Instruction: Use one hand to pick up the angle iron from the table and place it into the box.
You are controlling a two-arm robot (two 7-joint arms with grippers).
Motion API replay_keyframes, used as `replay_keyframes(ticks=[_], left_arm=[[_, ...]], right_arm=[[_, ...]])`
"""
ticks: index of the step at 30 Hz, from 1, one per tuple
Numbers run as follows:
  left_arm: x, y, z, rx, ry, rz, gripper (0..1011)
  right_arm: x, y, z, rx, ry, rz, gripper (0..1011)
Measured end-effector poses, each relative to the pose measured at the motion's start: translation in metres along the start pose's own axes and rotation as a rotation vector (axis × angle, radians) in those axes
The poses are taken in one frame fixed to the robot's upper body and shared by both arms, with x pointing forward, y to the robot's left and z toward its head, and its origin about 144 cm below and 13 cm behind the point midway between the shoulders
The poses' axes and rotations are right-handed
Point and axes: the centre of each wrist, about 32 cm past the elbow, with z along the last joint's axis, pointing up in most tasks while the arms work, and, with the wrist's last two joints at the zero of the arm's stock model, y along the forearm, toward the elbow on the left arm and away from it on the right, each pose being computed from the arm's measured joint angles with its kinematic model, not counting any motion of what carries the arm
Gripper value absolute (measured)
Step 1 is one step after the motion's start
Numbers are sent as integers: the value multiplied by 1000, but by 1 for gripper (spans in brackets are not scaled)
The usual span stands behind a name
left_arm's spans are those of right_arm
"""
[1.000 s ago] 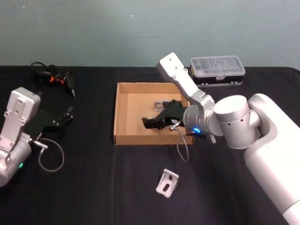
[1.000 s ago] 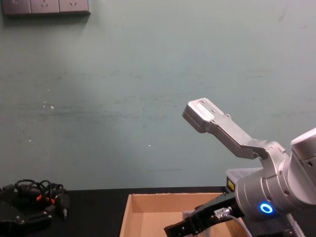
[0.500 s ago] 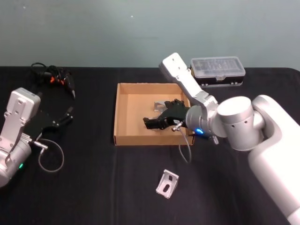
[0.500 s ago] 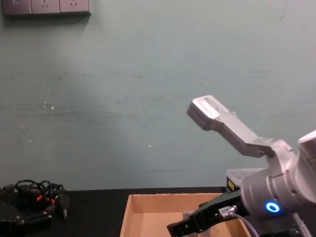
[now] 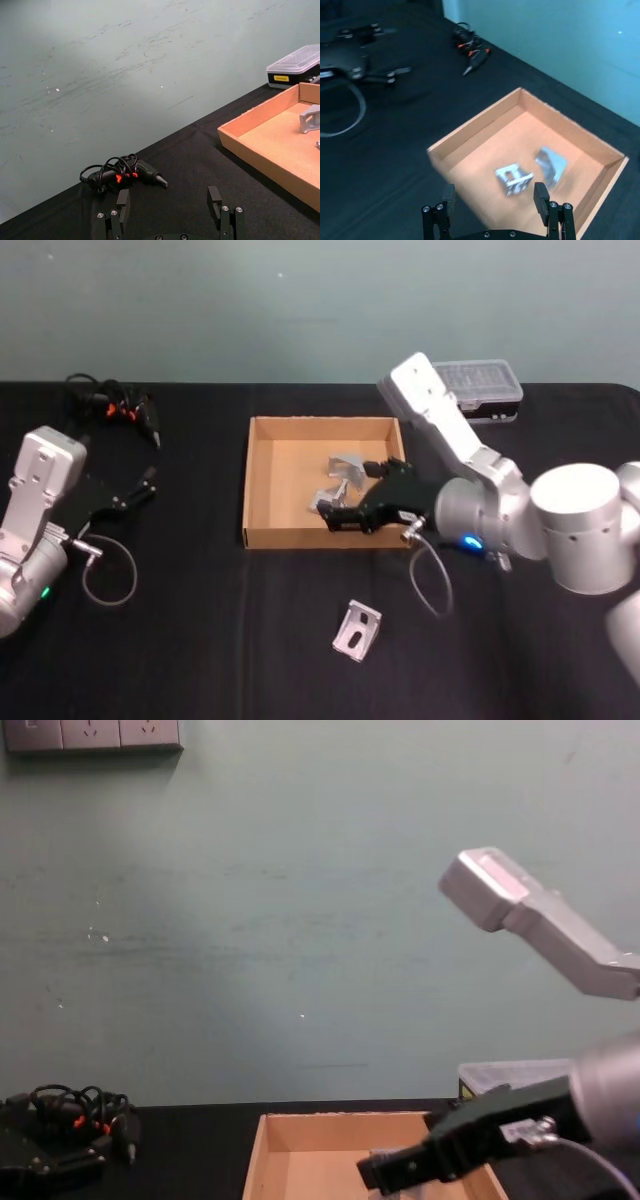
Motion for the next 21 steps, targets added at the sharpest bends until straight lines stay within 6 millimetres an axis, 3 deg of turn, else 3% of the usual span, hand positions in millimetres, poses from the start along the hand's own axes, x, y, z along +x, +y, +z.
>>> replay_keyframes(ticks=[11,21], left_arm=[[0,0,0,0,0,0,1011],[0,0,0,0,0,0,1012]], right_arm=[[-26,-51,-11,-91,4,57,1002],[-42,-71,-24,-163,9,112,1000]])
